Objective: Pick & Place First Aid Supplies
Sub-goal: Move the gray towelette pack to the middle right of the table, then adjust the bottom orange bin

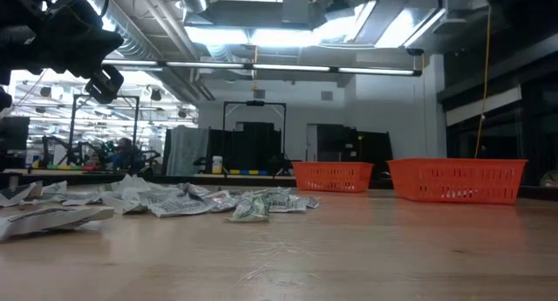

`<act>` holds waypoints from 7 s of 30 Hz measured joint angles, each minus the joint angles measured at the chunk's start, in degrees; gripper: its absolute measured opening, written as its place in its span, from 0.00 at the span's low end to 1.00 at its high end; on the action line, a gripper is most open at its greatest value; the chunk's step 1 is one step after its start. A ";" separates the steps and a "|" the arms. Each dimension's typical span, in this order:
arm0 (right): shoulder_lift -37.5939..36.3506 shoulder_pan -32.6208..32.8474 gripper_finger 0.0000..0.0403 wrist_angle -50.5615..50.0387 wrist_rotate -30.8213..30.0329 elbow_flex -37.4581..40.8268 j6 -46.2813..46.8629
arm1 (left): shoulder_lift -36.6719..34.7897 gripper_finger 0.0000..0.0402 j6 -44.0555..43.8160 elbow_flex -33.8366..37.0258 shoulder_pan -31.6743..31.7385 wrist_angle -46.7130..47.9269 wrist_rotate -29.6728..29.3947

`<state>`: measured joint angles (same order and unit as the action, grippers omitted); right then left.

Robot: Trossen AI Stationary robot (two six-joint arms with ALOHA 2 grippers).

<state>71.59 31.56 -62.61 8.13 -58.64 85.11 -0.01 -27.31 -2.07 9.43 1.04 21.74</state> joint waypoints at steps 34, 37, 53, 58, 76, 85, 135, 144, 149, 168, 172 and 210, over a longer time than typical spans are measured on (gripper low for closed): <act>23.03 -23.77 0.06 30.48 2.19 1.91 -46.34 | 0.00 0.04 0.00 0.00 0.00 0.00 0.02; 22.31 -24.27 0.10 31.18 3.80 1.91 -47.13 | 0.00 0.04 0.00 0.00 0.00 0.00 0.02; 6.96 -28.10 0.49 9.03 -8.33 -0.17 -70.85 | 0.00 0.04 0.00 0.00 0.00 0.00 0.02; 6.10 -29.05 0.49 5.89 -12.05 1.81 -73.63 | 0.00 0.04 0.00 0.01 -0.02 0.01 0.02; 6.57 -29.58 0.38 19.53 -17.22 14.48 -74.36 | 0.00 0.04 0.00 0.01 0.00 0.02 0.01; 6.36 -31.91 0.03 27.39 -10.64 9.17 -71.85 | 0.00 0.04 0.00 0.00 0.00 0.02 0.02; 15.72 -26.63 0.38 24.69 -11.86 6.70 -63.16 | 0.00 0.04 0.00 0.02 -0.02 0.02 0.02; 15.82 -27.33 0.04 25.50 -7.14 5.29 -63.41 | 0.00 0.04 0.00 0.01 0.00 0.01 0.02; 13.80 -30.20 0.03 29.10 8.47 0.28 -65.86 | 0.00 0.04 0.00 0.00 0.00 0.02 0.00; 13.06 -27.67 0.03 5.54 -17.92 -20.69 -76.87 | 0.00 0.04 0.00 0.00 0.00 0.00 0.02; 13.59 -25.83 0.03 0.30 -21.99 -20.93 -81.05 | 0.00 0.04 0.00 0.01 -0.01 0.02 0.02; 13.38 -24.89 0.31 20.24 -10.65 2.53 -102.94 | 0.00 0.04 0.00 0.00 -0.01 0.02 0.01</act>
<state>84.97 6.67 -42.37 -2.52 -56.11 -17.83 -0.01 -27.31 -2.07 9.43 1.06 21.75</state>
